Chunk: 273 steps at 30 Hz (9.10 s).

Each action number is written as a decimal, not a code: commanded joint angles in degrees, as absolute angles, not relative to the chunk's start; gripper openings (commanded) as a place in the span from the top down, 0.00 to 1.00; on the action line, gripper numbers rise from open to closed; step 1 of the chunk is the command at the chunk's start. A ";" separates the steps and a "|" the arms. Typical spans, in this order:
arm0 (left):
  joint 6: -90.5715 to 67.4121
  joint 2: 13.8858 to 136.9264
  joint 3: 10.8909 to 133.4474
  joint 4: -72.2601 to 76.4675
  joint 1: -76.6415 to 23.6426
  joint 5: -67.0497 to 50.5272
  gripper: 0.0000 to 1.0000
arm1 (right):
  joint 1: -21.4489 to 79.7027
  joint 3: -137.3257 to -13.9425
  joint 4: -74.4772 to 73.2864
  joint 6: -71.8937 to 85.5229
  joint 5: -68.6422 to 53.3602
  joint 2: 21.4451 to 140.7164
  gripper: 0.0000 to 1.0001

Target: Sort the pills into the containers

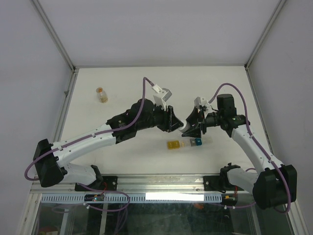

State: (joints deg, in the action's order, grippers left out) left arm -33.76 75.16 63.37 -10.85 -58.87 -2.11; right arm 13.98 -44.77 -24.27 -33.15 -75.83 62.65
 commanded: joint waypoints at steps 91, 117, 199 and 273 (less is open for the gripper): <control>-32.77 55.33 45.22 -1.06 -60.53 11.71 0.34 | 19.38 -48.16 -29.54 -43.65 -73.62 64.31 1.00; -26.57 71.19 59.33 -5.93 -63.43 4.37 0.74 | 19.42 -48.07 -29.53 -43.58 -73.38 64.60 1.00; 12.63 63.08 52.70 10.96 -62.08 -15.66 0.01 | 19.95 -47.72 -29.31 -44.26 -72.76 65.39 1.00; -24.70 68.85 57.54 -4.33 -62.31 5.30 0.24 | 20.76 -47.58 -29.29 -44.40 -72.67 65.77 1.00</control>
